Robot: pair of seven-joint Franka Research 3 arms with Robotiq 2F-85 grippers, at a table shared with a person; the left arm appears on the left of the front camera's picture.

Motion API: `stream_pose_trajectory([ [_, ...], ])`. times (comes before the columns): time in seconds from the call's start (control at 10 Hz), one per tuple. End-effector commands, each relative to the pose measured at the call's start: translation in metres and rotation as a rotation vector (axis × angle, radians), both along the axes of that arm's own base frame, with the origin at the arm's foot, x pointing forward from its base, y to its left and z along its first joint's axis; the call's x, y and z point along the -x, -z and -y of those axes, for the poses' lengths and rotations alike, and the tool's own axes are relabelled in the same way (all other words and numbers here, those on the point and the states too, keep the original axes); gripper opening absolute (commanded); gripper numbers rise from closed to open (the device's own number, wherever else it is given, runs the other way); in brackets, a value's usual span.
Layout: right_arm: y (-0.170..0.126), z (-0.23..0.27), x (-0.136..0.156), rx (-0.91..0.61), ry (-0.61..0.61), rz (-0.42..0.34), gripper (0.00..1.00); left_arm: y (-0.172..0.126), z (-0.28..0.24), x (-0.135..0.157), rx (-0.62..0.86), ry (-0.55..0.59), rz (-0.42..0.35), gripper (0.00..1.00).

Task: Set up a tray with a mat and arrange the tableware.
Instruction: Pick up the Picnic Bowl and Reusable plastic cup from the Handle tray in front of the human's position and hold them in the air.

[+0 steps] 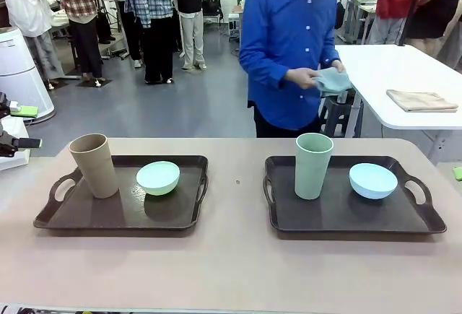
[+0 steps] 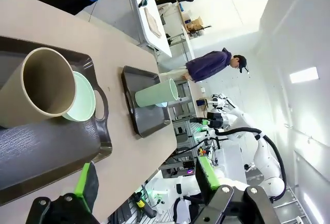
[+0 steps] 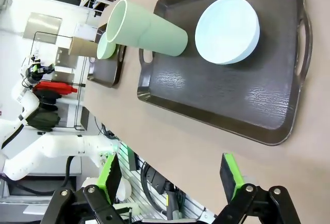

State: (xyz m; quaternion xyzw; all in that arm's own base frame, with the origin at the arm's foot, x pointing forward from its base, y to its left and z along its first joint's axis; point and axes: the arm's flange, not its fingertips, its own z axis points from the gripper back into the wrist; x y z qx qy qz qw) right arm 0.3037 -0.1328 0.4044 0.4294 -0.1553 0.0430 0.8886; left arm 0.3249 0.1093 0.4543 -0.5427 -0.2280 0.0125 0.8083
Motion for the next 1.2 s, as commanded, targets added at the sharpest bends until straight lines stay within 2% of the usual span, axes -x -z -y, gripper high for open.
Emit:
stream_pose_trajectory([
  [0.0, 0.0024, -0.0001, -0.0024, -0.02, -0.009, 0.017, 1.0, 0.0006, -0.0013, -0.0009, 0.017, 0.002, 0.029, 1.0],
  [1.1, 0.0024, -0.0001, -0.0024, -0.02, -0.009, 0.017, 1.0, 0.0006, -0.0013, -0.0009, 0.017, 0.002, 0.029, 1.0],
])
